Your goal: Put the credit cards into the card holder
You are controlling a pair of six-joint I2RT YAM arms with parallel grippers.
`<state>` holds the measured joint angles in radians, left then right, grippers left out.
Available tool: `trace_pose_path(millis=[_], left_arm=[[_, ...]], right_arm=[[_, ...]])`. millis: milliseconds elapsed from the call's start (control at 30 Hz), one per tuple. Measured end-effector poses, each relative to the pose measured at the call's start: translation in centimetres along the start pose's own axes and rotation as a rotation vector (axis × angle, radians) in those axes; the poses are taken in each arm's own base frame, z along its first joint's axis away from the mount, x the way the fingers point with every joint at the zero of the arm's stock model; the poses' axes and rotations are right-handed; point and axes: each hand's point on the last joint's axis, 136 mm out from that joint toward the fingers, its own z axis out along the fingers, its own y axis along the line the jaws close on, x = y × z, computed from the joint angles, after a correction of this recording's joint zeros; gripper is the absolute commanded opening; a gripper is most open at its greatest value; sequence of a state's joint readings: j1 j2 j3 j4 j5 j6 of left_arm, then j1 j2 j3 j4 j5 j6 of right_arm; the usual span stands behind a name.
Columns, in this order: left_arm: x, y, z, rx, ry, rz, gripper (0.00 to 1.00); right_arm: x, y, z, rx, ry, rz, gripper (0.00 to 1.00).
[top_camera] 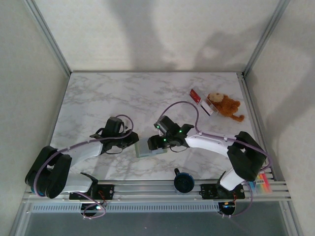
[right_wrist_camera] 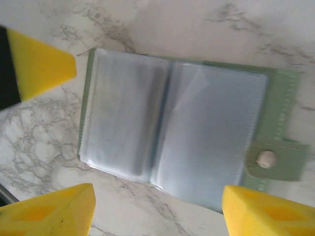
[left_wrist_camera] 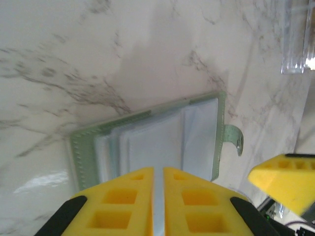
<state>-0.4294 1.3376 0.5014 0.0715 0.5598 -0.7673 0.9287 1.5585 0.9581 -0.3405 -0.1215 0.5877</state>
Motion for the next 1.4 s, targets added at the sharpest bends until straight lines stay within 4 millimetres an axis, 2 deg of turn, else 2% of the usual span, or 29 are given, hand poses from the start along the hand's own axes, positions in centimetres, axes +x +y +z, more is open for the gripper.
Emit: trace_pose_path(millis=[133, 267, 467, 533, 633, 733, 867, 967, 1067, 1133, 1300, 1400], left_arm=[[1.4, -1.0, 0.9, 0.022, 0.038, 0.031, 0.09], [2.1, -0.8, 1.9, -0.002, 0.069, 0.038, 0.06], [2.2, 1.2, 2.2, -0.09, 0.058, 0.04, 0.05], [2.0, 1.3, 2.1, -0.1, 0.05, 0.048, 0.05], [1.7, 1.6, 1.9, -0.121, 0.041, 0.058, 0.05], [1.3, 1.9, 1.6, -0.148, 0.028, 0.066, 0.05], [0.2, 2.7, 1.0, -0.168, 0.007, 0.063, 0.04], [-1.0, 3.1, 0.5, -0.159, -0.01, 0.042, 0.04], [-2.2, 3.0, -0.1, -0.149, -0.031, 0.034, 0.11], [-3.3, 2.1, -1.0, -0.135, -0.073, 0.047, 0.19], [-6.1, 0.1, -4.7, -0.126, -0.27, 0.096, 0.28], [-6.9, 1.0, -6.7, -0.167, -0.392, 0.106, 0.46]], right_arm=[[-1.5, -1.7, -1.8, 0.031, -0.052, 0.033, 0.68], [-3.6, -3.7, -3.7, 0.024, -0.105, 0.081, 0.64], [-3.3, -5.9, -4.5, 0.058, -0.073, 0.074, 0.67], [-4.1, -8.0, -6.0, 0.074, -0.097, 0.108, 0.67], [-6.3, -12.5, -9.5, 0.14, -0.179, 0.186, 0.7], [-8.2, -15.6, -12.5, 0.199, -0.244, 0.233, 0.72], [-9.8, -18.8, -15.3, 0.254, -0.301, 0.287, 0.74], [-10.8, -22.2, -17.0, 0.333, -0.326, 0.37, 0.76], [-11.0, -25.2, -18.0, 0.408, -0.344, 0.453, 0.77], [-10.5, -26.9, -18.3, 0.458, -0.337, 0.505, 0.77], [-10.8, -28.9, -17.9, 0.531, -0.279, 0.524, 0.78], [-11.3, -29.4, -17.1, 0.531, -0.248, 0.485, 0.77]])
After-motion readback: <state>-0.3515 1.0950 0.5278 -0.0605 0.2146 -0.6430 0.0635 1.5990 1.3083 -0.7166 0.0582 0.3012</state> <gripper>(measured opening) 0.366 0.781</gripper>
